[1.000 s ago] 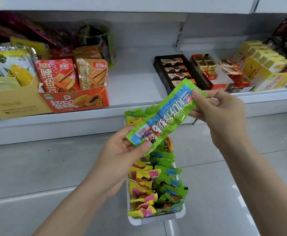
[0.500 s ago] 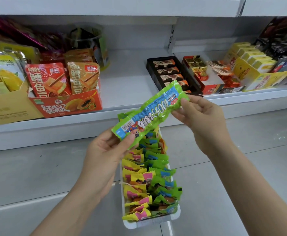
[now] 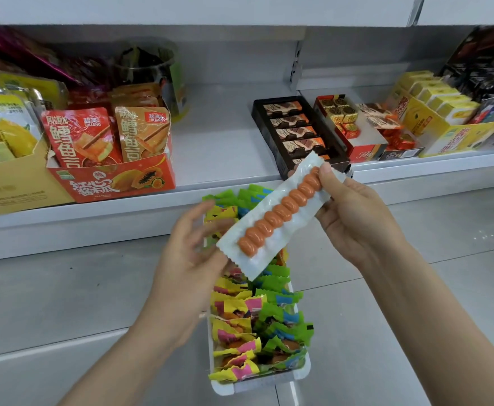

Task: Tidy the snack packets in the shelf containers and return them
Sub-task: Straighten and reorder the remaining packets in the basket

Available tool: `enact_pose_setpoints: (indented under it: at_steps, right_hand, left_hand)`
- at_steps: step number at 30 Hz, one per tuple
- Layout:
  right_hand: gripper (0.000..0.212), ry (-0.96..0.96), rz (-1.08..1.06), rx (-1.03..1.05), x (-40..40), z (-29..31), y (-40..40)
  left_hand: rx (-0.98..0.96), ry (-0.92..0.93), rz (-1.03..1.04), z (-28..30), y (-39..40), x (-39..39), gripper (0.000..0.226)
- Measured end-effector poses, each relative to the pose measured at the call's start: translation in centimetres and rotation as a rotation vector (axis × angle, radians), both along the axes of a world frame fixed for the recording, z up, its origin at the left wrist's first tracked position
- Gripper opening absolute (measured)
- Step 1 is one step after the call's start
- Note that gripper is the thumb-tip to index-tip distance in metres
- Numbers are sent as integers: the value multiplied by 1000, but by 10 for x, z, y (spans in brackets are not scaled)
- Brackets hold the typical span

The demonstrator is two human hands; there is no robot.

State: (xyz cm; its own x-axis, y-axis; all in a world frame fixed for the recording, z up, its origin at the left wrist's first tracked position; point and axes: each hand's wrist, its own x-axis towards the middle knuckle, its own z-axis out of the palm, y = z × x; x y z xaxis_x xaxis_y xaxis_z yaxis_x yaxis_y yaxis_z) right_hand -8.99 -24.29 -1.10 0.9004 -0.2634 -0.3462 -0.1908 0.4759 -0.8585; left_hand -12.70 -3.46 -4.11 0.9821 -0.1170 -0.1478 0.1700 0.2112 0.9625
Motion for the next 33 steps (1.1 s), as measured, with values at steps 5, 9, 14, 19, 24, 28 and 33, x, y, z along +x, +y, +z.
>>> enact_pose_setpoints:
  at_steps: [5, 9, 14, 19, 24, 28, 33]
  right_hand:
    - [21, -61, -50, -37, 2, 0, -1]
    - [24, -64, -66, -72, 1, -5, -5]
    - [23, -73, 23, -104, -3, -12, -6]
    - [28, -119, 95, -156, -7, -15, -4]
    - [28, -130, 91, -88, -4, -14, -4]
    - [29, -160, 145, -14, -4, -15, -1]
    - [28, -145, 197, -92, -7, -13, -3]
  left_hand:
    - [-455, 434, -169, -1, -2, 1, 41]
    - [-175, 182, -205, -5, -5, 1, 43]
    - [-99, 142, -120, -9, -4, 1, 47]
    - [-92, 192, -75, -13, 0, 3, 55]
    - [-561, 470, -261, -3, 4, 7, 69]
    - [-828, 686, -206, 0, 6, 16, 59]
    - [-454, 340, -77, -8, 1, 16, 36]
